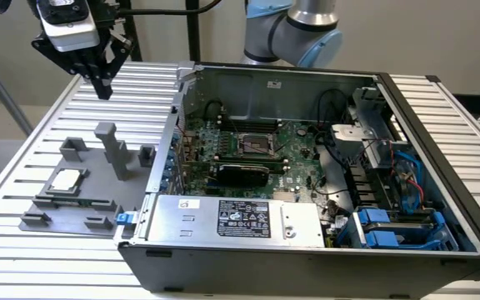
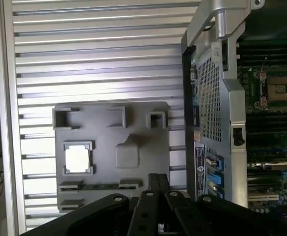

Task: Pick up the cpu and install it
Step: 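Reach for the cpu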

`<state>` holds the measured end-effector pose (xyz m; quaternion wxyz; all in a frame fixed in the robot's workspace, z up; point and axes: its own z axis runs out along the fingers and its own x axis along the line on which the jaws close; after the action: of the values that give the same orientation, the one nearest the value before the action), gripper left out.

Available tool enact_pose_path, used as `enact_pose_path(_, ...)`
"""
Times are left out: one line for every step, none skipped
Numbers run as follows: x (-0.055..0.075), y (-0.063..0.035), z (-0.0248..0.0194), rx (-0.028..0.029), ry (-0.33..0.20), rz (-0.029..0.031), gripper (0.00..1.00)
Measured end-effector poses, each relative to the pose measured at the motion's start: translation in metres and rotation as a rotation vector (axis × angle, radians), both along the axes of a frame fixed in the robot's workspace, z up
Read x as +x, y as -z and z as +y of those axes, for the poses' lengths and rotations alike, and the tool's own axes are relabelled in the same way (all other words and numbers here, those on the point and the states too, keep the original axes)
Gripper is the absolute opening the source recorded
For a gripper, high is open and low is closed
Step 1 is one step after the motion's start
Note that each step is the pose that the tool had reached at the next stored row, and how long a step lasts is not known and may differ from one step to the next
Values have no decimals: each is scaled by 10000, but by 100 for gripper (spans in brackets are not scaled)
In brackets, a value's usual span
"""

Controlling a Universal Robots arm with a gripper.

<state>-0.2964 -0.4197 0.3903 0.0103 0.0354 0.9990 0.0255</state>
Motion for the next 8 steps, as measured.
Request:
enact_pose_path(-49, 4, -1, 0, -1, 0, 11)
enact_pose_path(-93, 9, -2, -1, -1, 1, 11)
enact_pose_path(-137, 16, -4, -1, -1, 0, 11)
enact_pose_path(-182, 24, -5, 0, -1, 0, 11)
enact_pose_path(-227, 34, -6, 0, 0, 0, 11)
enact_pose_path(-272, 46, -8, -1, 0, 1, 11)
enact_pose_path(-321, 61, -9, -1, -1, 0, 11)
enact_pose_path(-366, 76, -10, 0, -1, -1, 11)
